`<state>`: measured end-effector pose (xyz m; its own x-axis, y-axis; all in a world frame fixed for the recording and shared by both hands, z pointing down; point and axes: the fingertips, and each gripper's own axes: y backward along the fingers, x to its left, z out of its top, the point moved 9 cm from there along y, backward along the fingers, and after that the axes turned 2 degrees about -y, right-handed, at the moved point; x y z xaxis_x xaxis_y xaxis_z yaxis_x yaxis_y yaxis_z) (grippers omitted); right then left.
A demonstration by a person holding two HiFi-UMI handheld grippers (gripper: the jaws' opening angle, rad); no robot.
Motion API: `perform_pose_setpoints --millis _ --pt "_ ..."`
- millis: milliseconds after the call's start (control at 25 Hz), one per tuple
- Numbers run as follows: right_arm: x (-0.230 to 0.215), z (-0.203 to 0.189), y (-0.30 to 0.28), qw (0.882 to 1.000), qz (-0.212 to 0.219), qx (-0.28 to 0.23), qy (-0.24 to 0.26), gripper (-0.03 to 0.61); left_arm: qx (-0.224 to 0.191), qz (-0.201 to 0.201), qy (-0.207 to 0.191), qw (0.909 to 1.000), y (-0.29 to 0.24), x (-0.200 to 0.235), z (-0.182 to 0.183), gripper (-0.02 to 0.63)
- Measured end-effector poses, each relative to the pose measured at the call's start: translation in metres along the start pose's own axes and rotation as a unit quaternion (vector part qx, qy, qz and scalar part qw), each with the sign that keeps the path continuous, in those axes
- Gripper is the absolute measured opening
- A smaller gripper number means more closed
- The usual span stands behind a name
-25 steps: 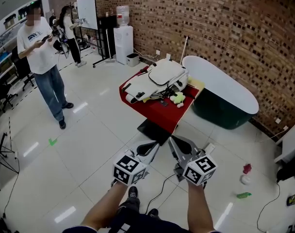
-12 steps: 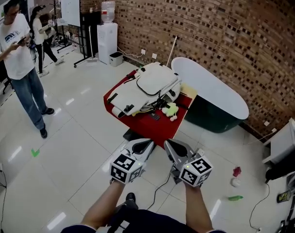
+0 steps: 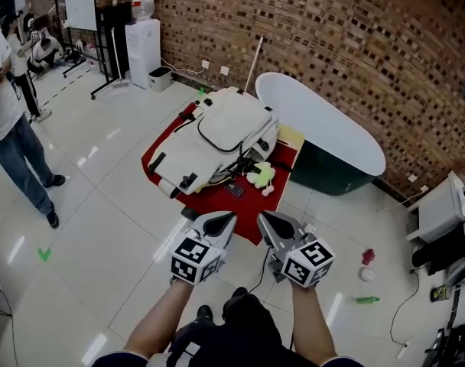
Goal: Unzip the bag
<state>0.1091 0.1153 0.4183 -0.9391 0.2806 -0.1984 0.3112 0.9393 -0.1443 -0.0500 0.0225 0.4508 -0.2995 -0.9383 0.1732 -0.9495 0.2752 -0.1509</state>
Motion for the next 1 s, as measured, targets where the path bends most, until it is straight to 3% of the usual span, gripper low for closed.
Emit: perform_pose_setpoints --millis 200,520,800,1000 --pt "-0.047 -0.002 -0.03 1.0 0.003 0.006 -0.004 0.006 0.005 0.019 0.007 0.9998 -0.042 0.033 -0.001 0.002" --pt "-0.146 0.008 -0.092 0.998 0.054 0.02 0.017 0.006 0.018 0.082 0.012 0.9964 -0.141 0.078 0.008 0.003" --pt "-0.226 0.014 -0.144 0.993 0.105 0.042 0.031 0.006 0.074 0.162 0.058 0.9823 -0.222 0.131 -0.007 0.031" --pt "-0.256 0.008 -0.182 0.986 0.141 0.071 0.053 0.006 0.116 0.204 0.089 0.968 -0.253 0.16 -0.028 0.083"
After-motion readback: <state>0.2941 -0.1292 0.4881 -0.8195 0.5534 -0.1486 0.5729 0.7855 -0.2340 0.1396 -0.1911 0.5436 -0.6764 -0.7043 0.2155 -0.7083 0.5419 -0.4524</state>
